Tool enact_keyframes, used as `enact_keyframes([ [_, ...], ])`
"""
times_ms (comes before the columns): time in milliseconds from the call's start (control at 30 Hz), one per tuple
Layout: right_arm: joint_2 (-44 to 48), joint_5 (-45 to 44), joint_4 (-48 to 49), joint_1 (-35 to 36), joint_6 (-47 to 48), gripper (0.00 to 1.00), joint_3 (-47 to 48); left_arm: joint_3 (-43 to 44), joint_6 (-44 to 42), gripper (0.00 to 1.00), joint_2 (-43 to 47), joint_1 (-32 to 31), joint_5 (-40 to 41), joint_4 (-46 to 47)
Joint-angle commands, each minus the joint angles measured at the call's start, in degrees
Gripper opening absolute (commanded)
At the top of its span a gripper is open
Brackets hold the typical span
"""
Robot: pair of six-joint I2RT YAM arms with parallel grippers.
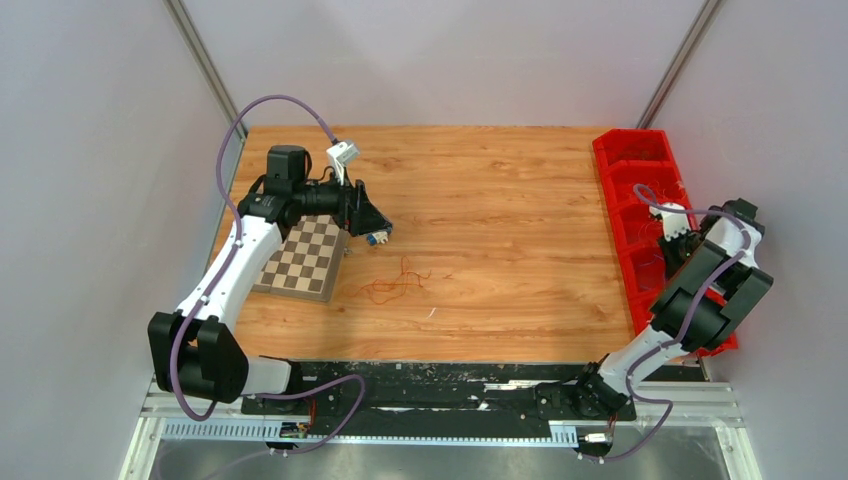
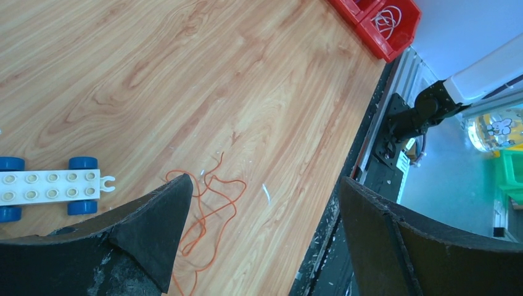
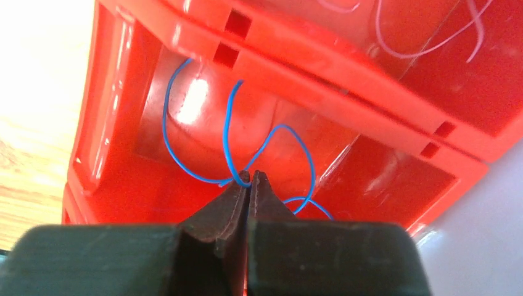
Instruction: Untangle the cables
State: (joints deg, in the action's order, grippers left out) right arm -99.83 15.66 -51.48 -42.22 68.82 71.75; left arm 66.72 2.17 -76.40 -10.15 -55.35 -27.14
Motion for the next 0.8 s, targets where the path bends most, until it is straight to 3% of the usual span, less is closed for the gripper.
enact_keyframes([
  [0, 0.89, 4.19, 1.36, 3.06, -1.84, 0.0, 3.85, 1.44, -1.05, 0.96, 0.31, -0.22, -0.03, 0.37],
  [167, 0.23, 4.02, 1.3, 7.2, -2.73, 0.0, 3.73, 1.27, -0.79, 0.96, 0.38, -0.25, 0.15, 0.47],
  [200, -0.01, 3.53, 1.3, 7.32, -3.23, 0.05, 4.01, 1.29, -0.91, 0.96, 0.42, -0.24, 0.2, 0.35],
  [300, -0.14, -0.19, -0.57, 7.13, -3.45, 0.43, 5.14, 1.43, -1.84, 0.97, 0.93, -0.28, 0.64, -0.61],
  [333, 0.47, -0.88, -1.82, 6.7, -2.79, 0.51, 5.5, 1.42, -1.97, 0.97, 1.05, -0.25, 0.8, -0.84],
  [467, 6.32, 0.11, -8.63, 5.83, 0.35, 0.64, 7.8, 0.75, -3.75, 0.98, 1.86, -0.26, 1.91, -2.12],
  [600, 12.91, 9.18, -18.25, 8.58, -1.12, 0.78, 13.87, -1.37, -3.33, 1.0, 2.69, -0.25, 3.04, -1.16],
  [700, 18.1, 14.45, -18.61, 17.13, -8.35, 0.89, 13.1, -3.02, -1.17, 1.0, 3.13, -0.04, 4.11, 0.65],
  [767, 20.7, 15.22, -14.52, 26.62, -14.72, 0.96, 10.75, -3.37, 0.55, 1.0, 3.28, 0.44, 4.73, 1.13],
])
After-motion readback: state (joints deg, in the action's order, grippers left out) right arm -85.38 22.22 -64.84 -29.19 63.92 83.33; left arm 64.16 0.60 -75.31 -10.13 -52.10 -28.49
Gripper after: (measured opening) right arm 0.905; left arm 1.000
